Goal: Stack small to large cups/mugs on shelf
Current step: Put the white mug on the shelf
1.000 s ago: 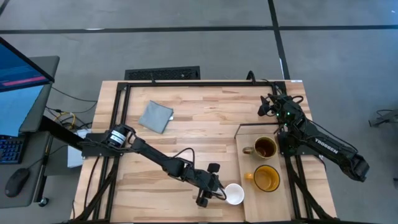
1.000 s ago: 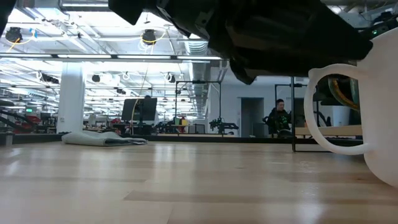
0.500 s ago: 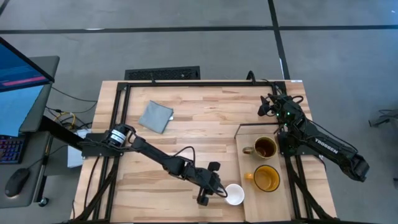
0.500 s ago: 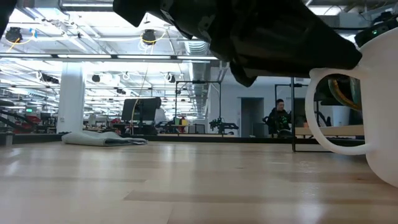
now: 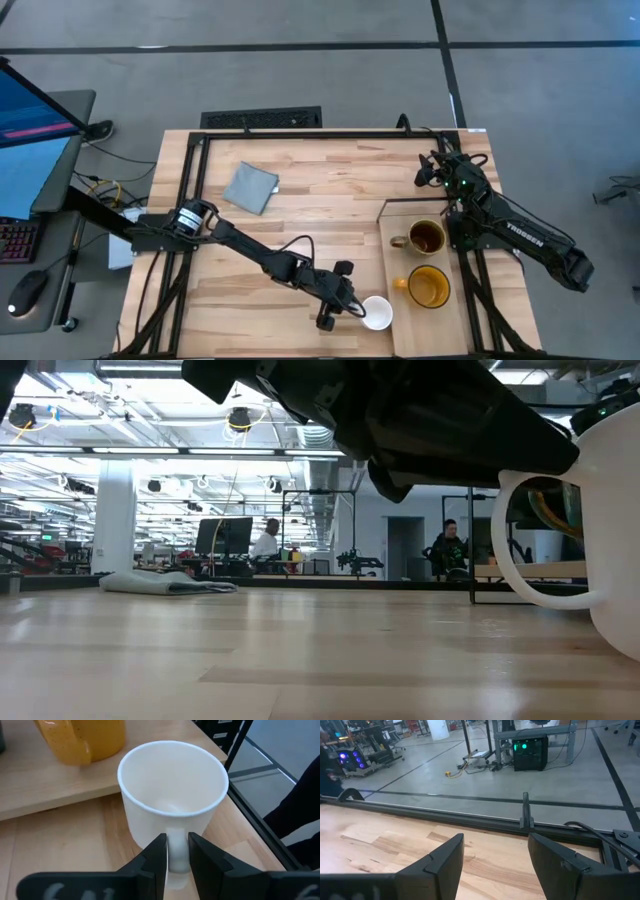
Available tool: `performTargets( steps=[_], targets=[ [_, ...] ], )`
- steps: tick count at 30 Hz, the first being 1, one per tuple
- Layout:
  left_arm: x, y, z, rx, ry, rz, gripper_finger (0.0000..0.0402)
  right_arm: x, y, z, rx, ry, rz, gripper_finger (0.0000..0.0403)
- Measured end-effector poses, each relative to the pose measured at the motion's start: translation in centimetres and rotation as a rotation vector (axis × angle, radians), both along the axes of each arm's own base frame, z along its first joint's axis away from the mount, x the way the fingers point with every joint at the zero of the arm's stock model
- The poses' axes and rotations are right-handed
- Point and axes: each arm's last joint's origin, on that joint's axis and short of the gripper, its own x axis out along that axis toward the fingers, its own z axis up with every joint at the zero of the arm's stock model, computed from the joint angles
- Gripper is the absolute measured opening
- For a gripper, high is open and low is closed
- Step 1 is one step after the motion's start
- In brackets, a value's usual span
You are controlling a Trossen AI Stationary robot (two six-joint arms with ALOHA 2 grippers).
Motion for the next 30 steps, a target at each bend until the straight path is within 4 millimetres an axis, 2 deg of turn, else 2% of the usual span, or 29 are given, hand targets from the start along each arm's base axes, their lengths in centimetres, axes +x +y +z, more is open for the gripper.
performTargets(
  steps=[10,16,20,30],
  targets=[
    [0.02,0.06,-0.02,-0.008,0.005,0.015,0.0034,0.0,0.0,0.01,0.0,0.0,0.0,0.0244],
    [0.02,0.06,-0.01,-0.007,0.004,0.044,0.0045,0.0,0.0,0.0,0.0,0.0,0.0,0.0244],
    [0.01,0.04,-0.01,-0.016,0.008,0.059,0.0033,0.0,0.0,0.0,0.0,0.0,0.0,0.0244],
    [-0.04,-0.06,-0.03,-0.025,0.01,0.079,0.0032,0.0,0.0,0.0,0.0,0.0,0.0,0.0244]
  ],
)
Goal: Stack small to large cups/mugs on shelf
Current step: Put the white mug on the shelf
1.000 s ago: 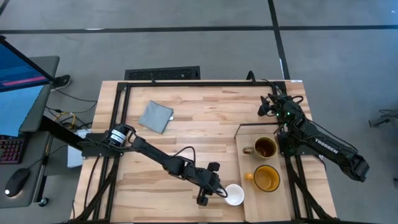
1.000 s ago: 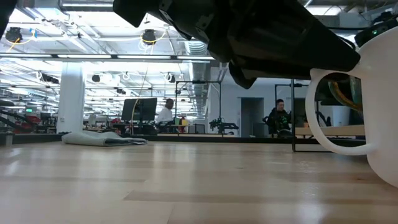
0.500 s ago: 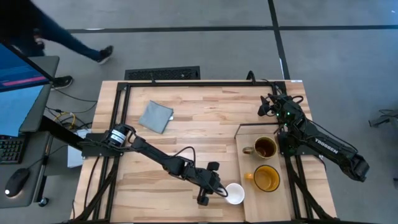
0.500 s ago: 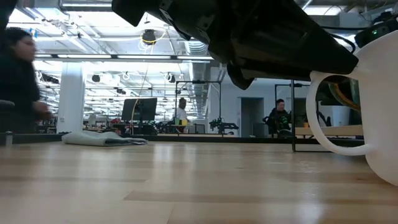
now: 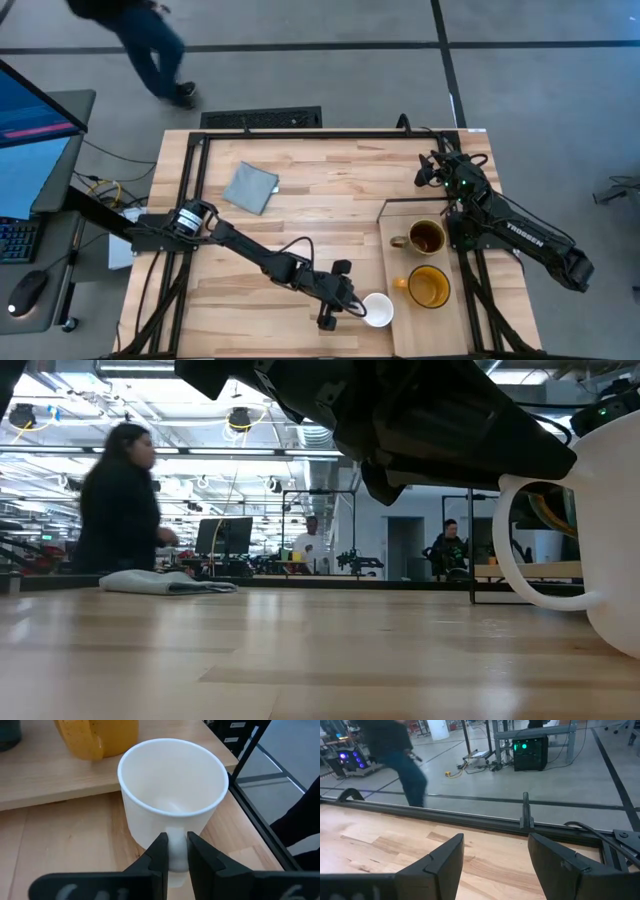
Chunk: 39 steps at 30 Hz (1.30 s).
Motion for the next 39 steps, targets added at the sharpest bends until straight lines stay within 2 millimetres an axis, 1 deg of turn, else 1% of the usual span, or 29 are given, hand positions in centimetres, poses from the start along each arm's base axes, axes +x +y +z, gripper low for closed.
performTargets(
  steps=[11,16,19,23,25,28,31,39],
  targets=[
    [0.1,0.0,0.1,-0.05,0.001,0.028,0.0032,0.0,0.0,0.0,0.0,0.0,0.0,0.0244],
    [0.0,0.0,0.6,-0.079,-0.006,0.041,0.0032,0.0,0.0,0.0,0.0,0.0,0.0,0.0244],
    [0.0,0.0,1.1,-0.083,-0.016,0.041,0.0032,0.0,0.0,0.0,0.0,0.0,0.0,0.0244],
    [0.0,0.6,2.0,-0.087,-0.024,0.07,0.0032,0.0,0.0,0.0,0.001,0.0,0.001,0.0244],
    [-0.1,0.8,2.6,-0.092,-0.036,0.091,0.0032,0.0,0.0,0.0,0.001,-0.001,0.003,0.0244],
    [-0.1,0.8,4.2,-0.112,-0.115,0.119,0.0032,0.0,0.0,0.0,0.002,0.0,0.004,0.0244],
    [-0.3,0.4,5.6,-0.129,-0.191,0.127,0.0032,0.0,0.0,0.0,0.002,0.0,0.005,0.0244],
    [-1.1,-1.5,5.5,-0.139,-0.192,0.144,0.0032,0.0,0.0,0.0,0.002,0.0,0.006,0.0244]
  ],
)
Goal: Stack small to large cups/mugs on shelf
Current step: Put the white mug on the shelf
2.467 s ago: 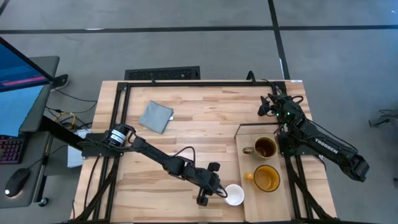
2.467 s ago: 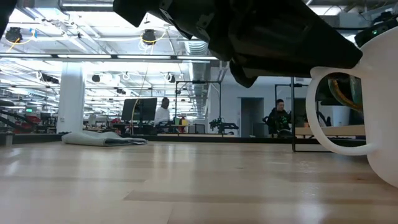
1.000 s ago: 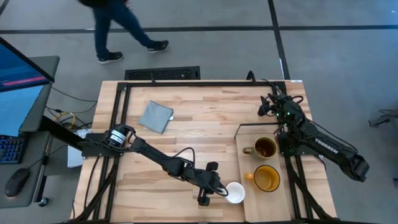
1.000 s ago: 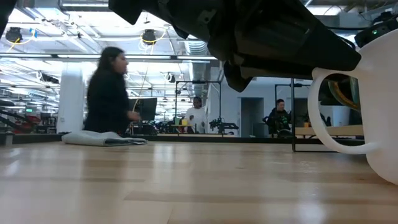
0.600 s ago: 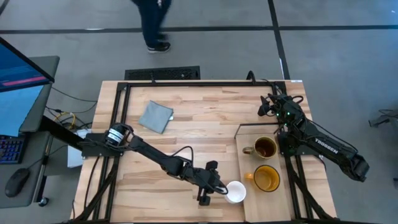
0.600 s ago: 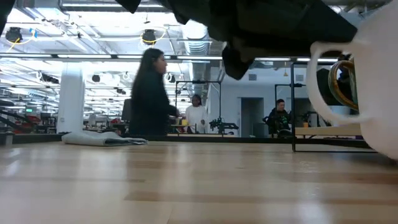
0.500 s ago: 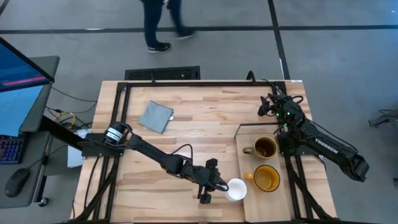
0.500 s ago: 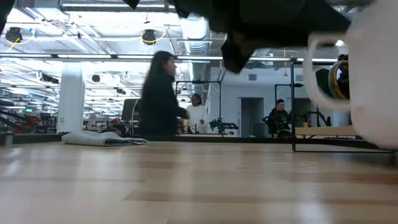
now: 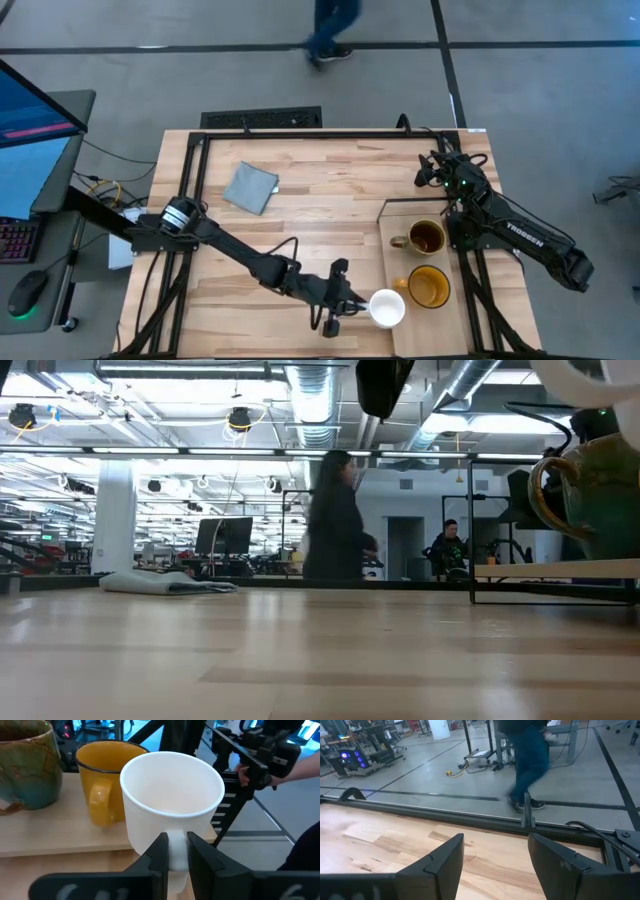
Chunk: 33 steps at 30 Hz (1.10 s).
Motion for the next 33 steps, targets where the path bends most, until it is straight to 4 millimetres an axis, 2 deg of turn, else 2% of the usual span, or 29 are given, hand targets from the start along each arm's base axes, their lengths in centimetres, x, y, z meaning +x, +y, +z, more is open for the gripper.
performTargets(
  steps=[7,13,24,28,33],
  targets=[
    [0.7,-0.5,0.8,0.031,0.038,-0.045,0.0032,0.0,0.0,0.0,0.0,0.0,0.001,0.0244],
    [2.2,-1.1,1.6,0.062,0.049,-0.062,0.0032,0.0,0.0,0.0,0.0,-0.001,0.001,0.0244],
    [7.0,-3.1,-0.4,0.027,0.05,-0.128,0.0031,0.0,0.0,0.0,0.001,-0.001,0.003,0.0244],
    [8.5,-3.3,-0.7,0.028,0.046,-0.133,0.0031,0.0,0.0,0.0,0.001,0.0,0.002,0.0244],
    [9.4,-2.8,-0.7,0.038,0.075,-0.12,0.0031,0.0,0.0,0.0,0.001,0.0,0.002,0.0244]
  ],
)
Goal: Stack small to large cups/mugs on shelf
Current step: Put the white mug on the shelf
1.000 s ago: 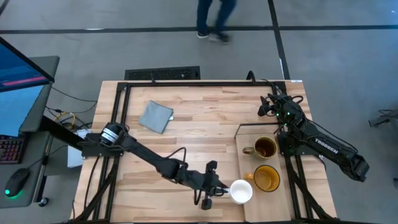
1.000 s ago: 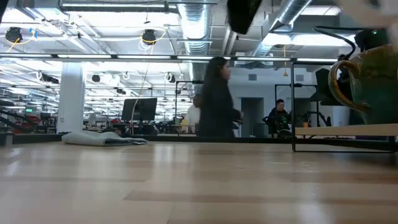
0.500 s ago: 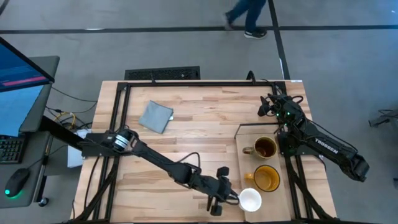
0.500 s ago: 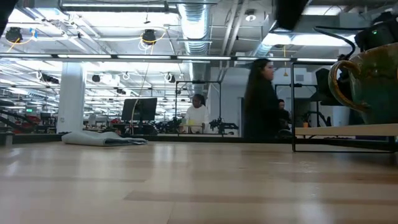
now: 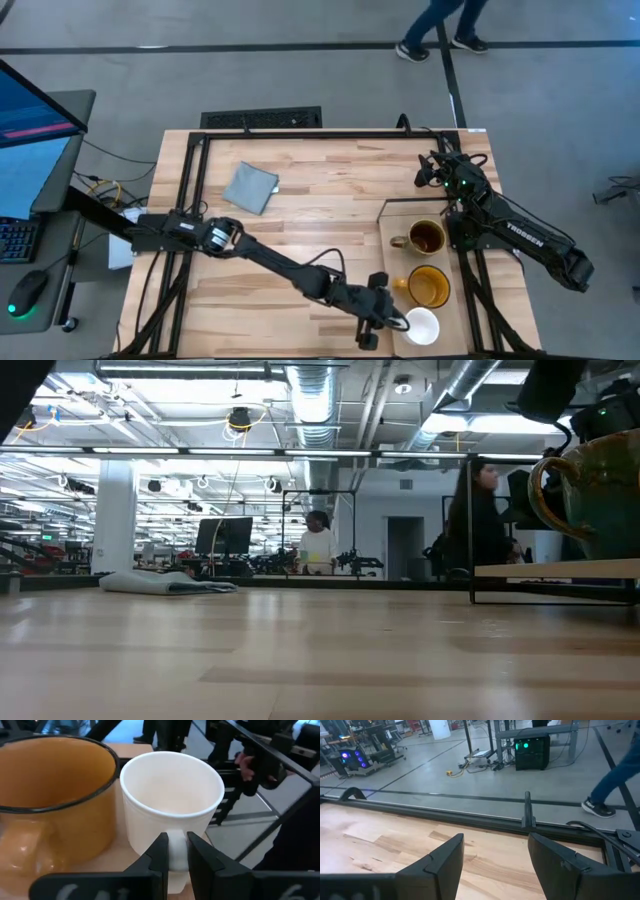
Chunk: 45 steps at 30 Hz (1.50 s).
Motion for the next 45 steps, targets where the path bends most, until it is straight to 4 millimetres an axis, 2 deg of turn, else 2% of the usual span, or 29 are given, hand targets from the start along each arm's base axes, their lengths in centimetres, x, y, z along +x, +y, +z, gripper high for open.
performTargets(
  steps=[9,17,21,27,31,38,45],
  targets=[
    [0.3,0.8,0.0,-0.014,0.005,0.034,0.0031,0.0,0.0,0.0,-0.001,0.0,0.0,0.0244],
    [0.1,0.0,0.3,-0.038,-0.011,0.001,0.0031,0.0,0.0,0.0,0.0,0.0,0.0,0.0244],
    [0.1,-0.7,-0.3,-0.067,-0.023,-0.006,0.0031,0.0,0.0,0.0,0.0,0.0,0.0,0.0244],
    [0.7,-1.2,-2.2,-0.12,-0.044,-0.002,0.0031,0.0,0.0,0.0,0.0,0.0,0.0,0.0244],
    [1.1,-1.4,-2.5,-0.134,-0.048,0.003,0.0031,0.0,0.0,0.0,0.0,0.001,0.0,0.0244],
    [1.9,-0.4,-2.7,-0.117,-0.047,-0.015,0.0031,0.0,0.0,0.0,-0.004,0.007,0.002,0.0244],
    [2.0,-0.1,-2.8,-0.141,-0.03,-0.034,0.0088,0.0,0.0,0.0,-0.004,0.008,0.002,0.0244]
  ],
)
